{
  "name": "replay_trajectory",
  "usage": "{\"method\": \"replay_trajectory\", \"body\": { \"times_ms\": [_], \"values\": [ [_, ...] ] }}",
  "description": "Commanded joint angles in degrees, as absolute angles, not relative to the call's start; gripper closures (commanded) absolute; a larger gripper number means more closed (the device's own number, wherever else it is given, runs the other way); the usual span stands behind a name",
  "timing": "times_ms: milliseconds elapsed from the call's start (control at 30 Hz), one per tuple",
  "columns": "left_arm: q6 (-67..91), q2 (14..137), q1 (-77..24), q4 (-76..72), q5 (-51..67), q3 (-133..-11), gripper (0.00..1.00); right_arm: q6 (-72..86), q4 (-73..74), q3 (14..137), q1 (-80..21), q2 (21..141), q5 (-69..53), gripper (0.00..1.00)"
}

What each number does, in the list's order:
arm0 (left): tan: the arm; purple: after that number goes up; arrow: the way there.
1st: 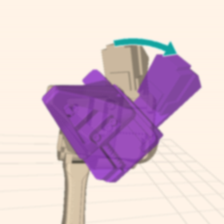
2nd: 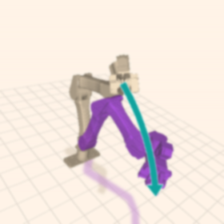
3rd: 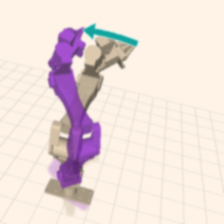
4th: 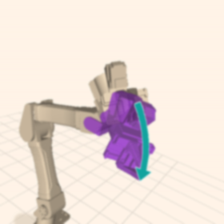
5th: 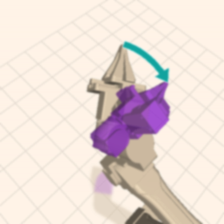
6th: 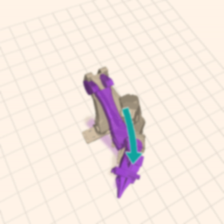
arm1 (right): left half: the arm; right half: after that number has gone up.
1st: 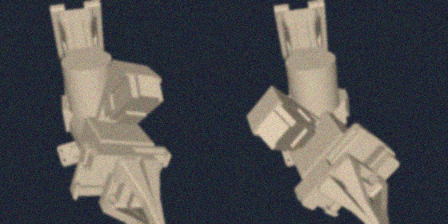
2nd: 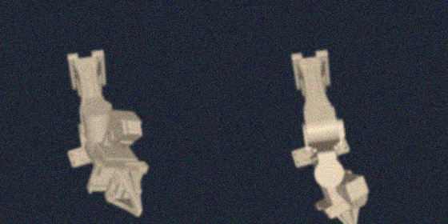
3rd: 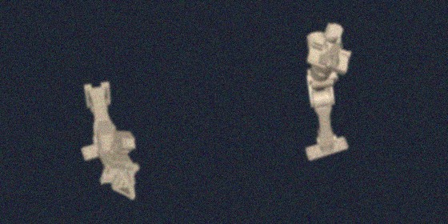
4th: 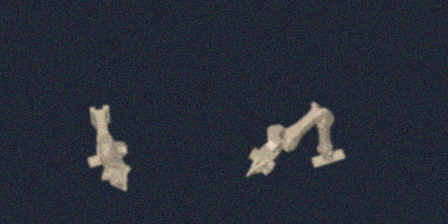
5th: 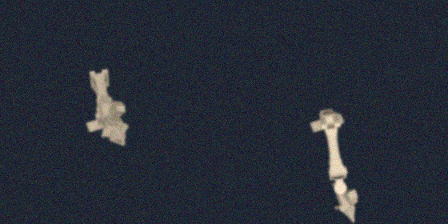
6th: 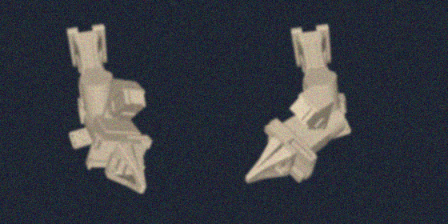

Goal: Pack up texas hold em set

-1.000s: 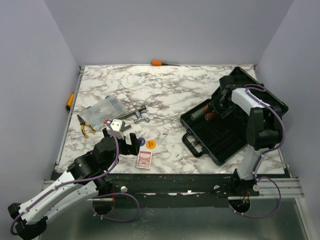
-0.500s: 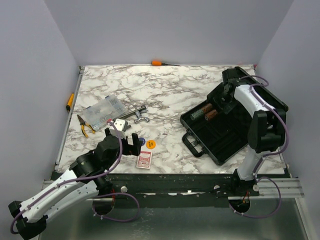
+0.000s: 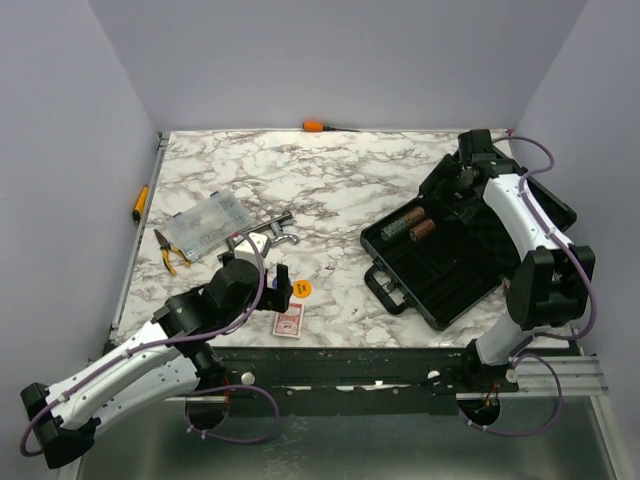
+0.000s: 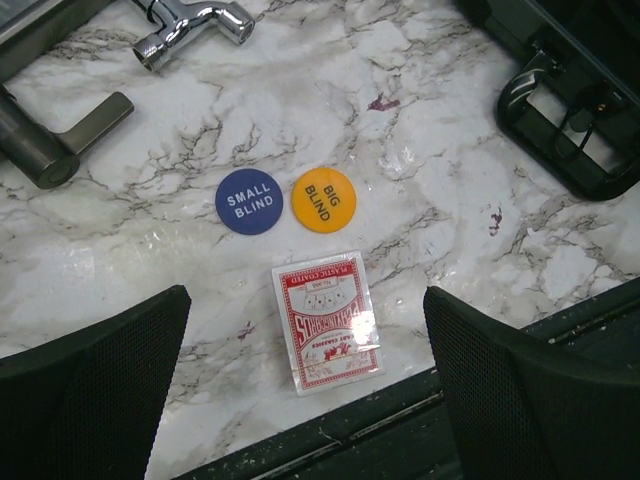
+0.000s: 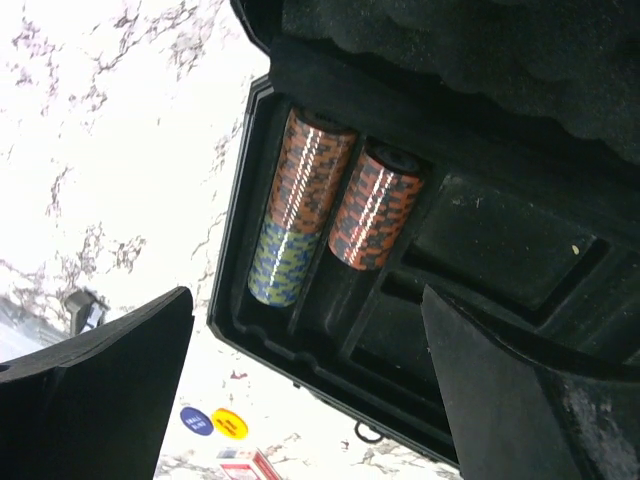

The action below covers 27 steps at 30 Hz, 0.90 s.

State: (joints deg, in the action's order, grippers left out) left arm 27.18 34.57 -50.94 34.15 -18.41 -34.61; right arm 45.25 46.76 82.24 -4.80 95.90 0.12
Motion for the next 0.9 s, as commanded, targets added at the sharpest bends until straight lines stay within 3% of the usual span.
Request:
{"method": "replay_trajectory", "body": {
  "times_ms": [0, 633, 867],
  "values": [
    [31.25, 39.25, -50.60, 40.73, -16.87, -38.59, 0.02, 41.86, 50.16, 78.85, -4.51, 90.58, -1.30, 0.02],
    [50.51, 50.87, -50.58, 49.83, -11.02, -38.96, 0.02, 40.13, 53.03, 65.72, -4.48, 74.61, -4.77, 0.02],
    [46.89, 53.91, -50.59, 46.09, -10.97, -37.45, 0.02, 38.89, 54.39, 63.96, -4.47, 71.87, -4.78, 0.02]
  ]
}}
